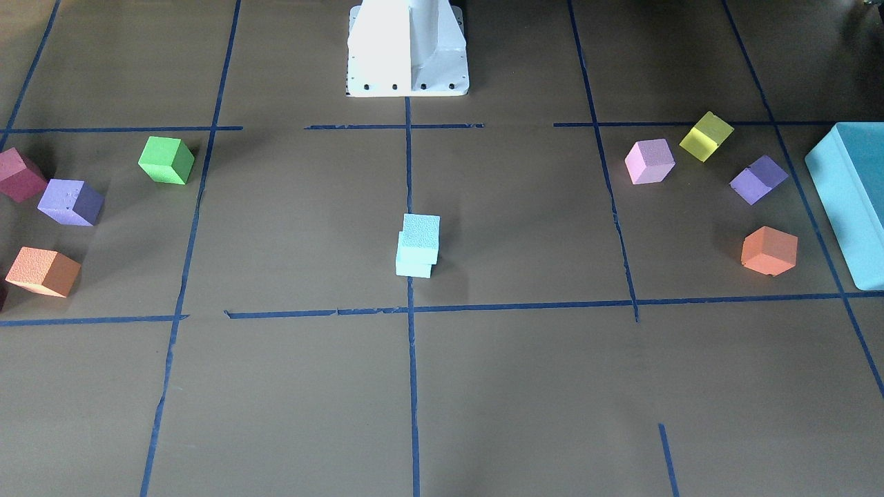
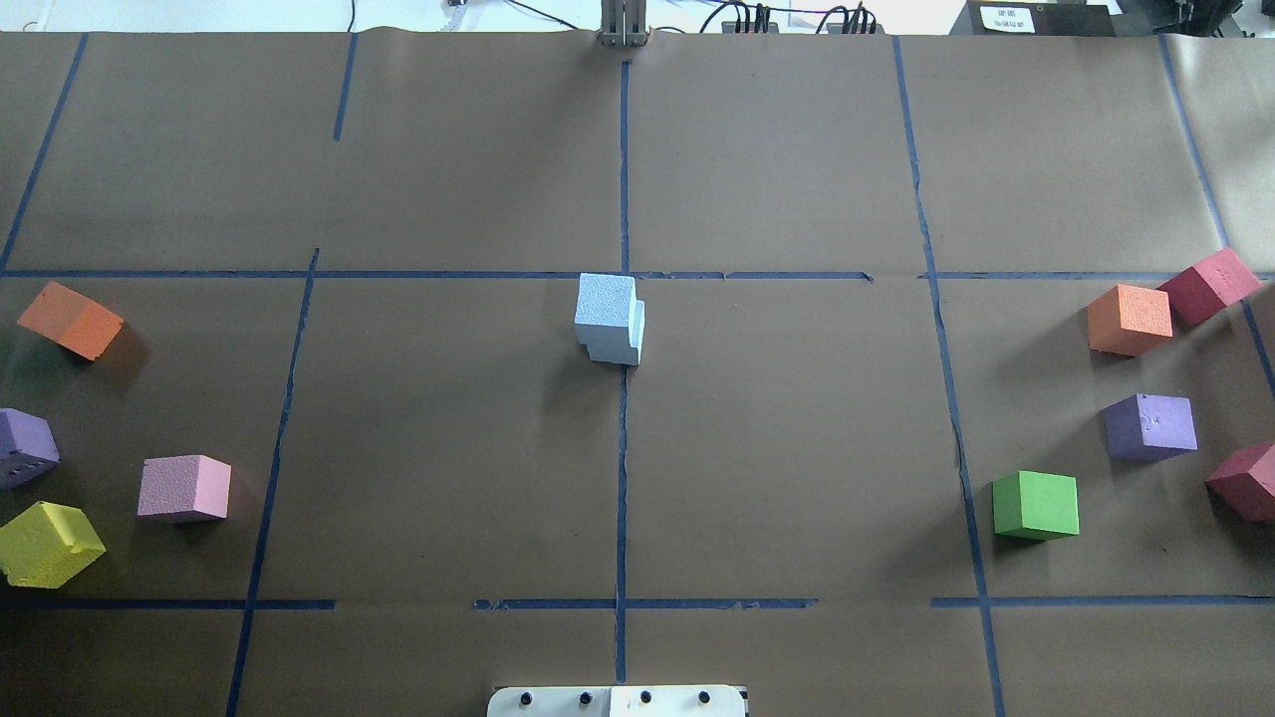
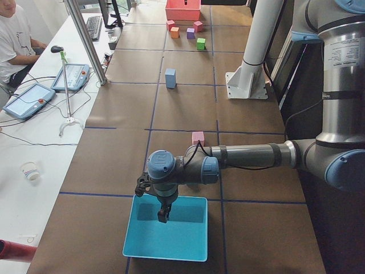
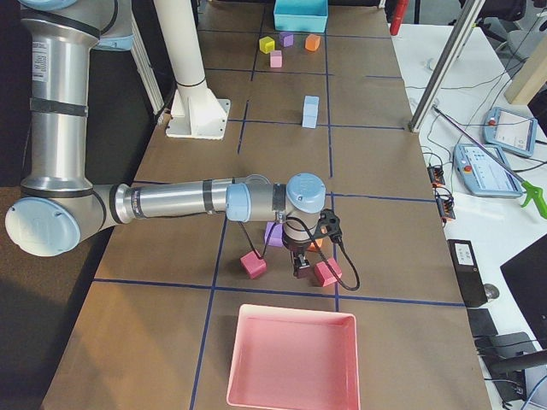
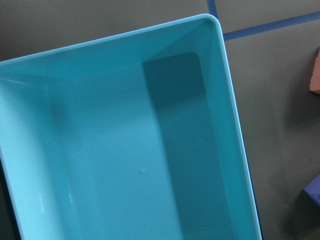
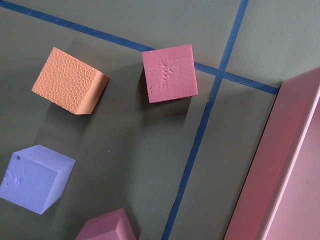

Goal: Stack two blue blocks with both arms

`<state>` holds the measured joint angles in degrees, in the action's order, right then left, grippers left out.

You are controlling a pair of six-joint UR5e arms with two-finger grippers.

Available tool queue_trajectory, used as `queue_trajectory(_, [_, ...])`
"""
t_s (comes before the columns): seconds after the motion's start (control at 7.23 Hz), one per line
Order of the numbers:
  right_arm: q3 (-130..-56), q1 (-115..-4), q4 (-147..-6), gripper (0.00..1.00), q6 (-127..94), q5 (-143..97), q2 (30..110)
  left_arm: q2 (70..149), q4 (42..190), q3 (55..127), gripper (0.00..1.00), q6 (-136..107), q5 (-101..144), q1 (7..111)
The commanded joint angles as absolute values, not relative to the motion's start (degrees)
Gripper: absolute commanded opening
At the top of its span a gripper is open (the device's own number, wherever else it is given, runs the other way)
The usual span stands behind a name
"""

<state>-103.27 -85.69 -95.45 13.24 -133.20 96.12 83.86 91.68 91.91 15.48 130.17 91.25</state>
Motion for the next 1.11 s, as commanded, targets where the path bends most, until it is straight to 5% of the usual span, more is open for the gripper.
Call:
queue_trajectory(0.0, [-103.4,-85.7,-95.4,1.00,13.3,-133.2,96.2,83.5,91.9,91.5,1.00,15.6,130.2,91.1])
queue_trajectory(0.97, [-103.1,-85.6,-95.5,1.00,13.2,-133.1,96.4,83.8,91.9,92.3,1.00,15.6,130.2,91.1])
